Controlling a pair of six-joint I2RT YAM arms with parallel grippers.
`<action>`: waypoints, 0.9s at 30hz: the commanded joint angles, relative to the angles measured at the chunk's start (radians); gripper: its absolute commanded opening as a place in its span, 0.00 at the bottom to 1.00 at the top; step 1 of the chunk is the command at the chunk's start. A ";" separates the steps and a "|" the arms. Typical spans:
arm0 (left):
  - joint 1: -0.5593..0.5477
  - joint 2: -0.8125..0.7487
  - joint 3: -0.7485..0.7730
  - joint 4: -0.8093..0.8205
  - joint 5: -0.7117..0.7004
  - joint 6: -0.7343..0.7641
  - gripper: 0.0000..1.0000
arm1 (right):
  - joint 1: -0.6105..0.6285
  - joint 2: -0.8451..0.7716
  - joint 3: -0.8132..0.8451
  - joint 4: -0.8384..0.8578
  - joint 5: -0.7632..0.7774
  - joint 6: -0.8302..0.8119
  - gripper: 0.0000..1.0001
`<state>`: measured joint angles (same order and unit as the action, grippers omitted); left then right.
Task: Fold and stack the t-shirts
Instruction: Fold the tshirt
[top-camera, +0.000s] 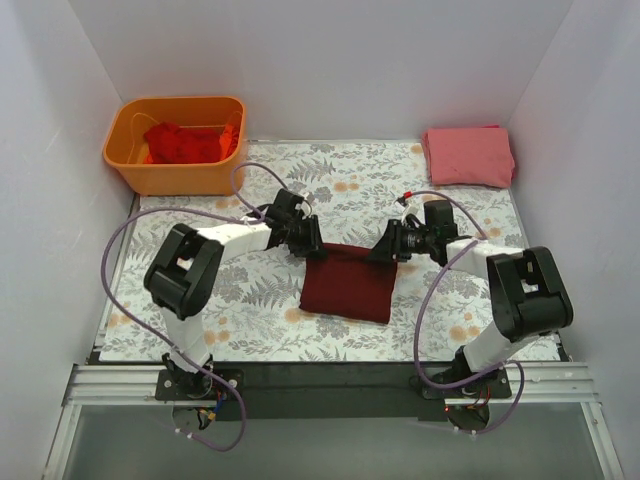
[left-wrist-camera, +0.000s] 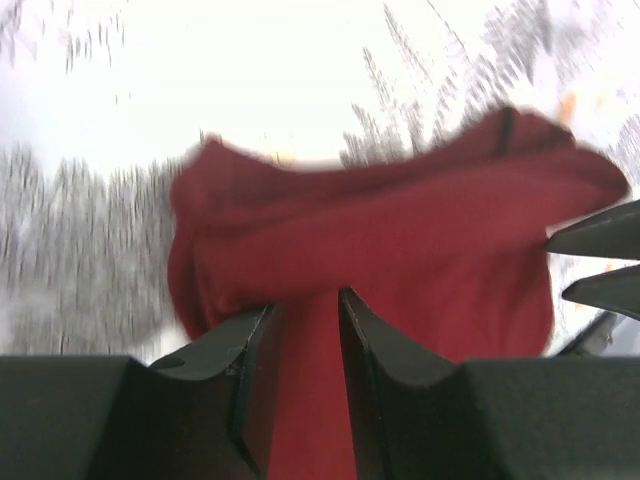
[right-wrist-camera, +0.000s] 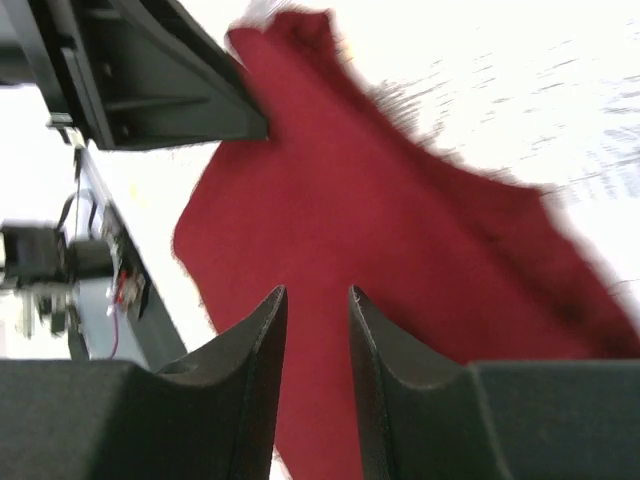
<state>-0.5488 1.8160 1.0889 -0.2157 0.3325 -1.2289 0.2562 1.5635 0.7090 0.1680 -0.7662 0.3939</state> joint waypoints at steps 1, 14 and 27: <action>0.010 0.080 0.112 0.042 -0.012 -0.015 0.27 | -0.066 0.087 0.044 0.157 -0.025 0.045 0.37; 0.066 0.244 0.197 0.030 0.010 -0.142 0.27 | -0.232 0.408 0.127 0.340 -0.136 0.201 0.36; 0.043 -0.168 0.086 0.030 -0.015 -0.176 0.53 | -0.178 0.020 -0.008 0.334 -0.228 0.299 0.45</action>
<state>-0.4931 1.8133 1.1942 -0.1871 0.3462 -1.4128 0.0414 1.7046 0.7597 0.4713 -0.9535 0.6605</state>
